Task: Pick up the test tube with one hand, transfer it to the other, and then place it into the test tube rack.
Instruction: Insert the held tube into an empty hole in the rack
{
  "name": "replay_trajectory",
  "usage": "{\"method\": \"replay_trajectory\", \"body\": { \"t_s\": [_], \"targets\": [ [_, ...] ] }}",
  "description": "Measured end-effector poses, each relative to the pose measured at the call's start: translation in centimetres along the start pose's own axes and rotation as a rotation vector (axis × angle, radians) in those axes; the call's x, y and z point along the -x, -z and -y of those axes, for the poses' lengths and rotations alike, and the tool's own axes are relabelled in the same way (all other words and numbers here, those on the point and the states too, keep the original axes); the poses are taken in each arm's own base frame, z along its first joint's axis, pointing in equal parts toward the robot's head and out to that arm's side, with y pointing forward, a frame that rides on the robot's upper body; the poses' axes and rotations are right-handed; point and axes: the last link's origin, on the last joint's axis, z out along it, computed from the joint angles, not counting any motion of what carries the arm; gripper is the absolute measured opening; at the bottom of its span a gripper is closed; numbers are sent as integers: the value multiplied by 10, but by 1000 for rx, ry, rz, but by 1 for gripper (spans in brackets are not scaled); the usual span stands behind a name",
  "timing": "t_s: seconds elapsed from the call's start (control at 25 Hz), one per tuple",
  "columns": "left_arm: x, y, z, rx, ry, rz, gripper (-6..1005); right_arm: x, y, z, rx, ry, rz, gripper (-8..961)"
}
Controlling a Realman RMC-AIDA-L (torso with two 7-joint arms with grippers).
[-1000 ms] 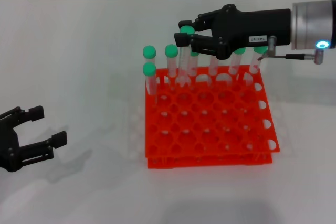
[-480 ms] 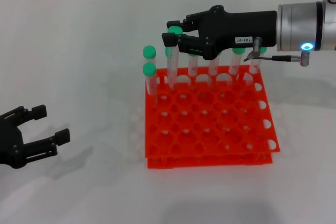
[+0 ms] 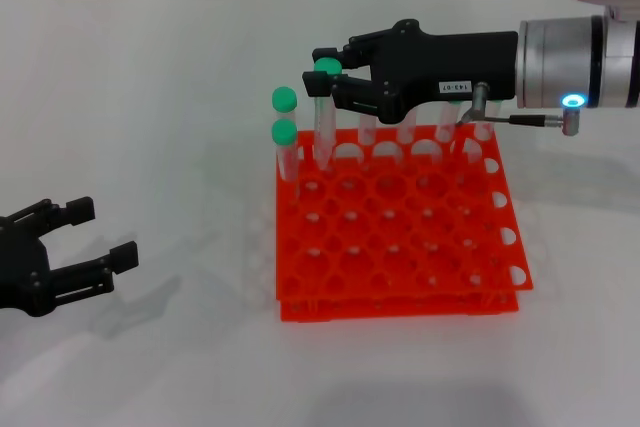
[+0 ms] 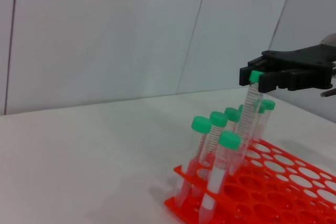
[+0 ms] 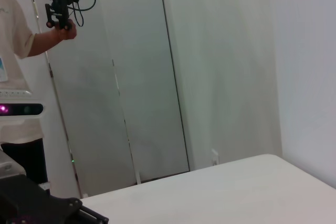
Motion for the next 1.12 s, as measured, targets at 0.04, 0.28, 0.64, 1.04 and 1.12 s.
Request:
{"method": "replay_trajectory", "body": {
  "t_s": [0.04,0.28,0.64,1.04,1.12],
  "targets": [
    [0,0,0,0,0,0,879,-1,0,0,-1,-1,-2,260],
    [-1,-2,1,4,-1,-2,880,-5,1,1,-15,-6,-9,260],
    [-3,-7,2,16,-4,-7,880,-9,2,-1,-19,-5,-11,260],
    [-5,-8,3,18,-9,-9,880,-13,0,1,-29,-12,-24,260],
    [-4,-9,3,19,-8,-9,880,-13,0,1,-32,-8,-25,260]
  ]
}}
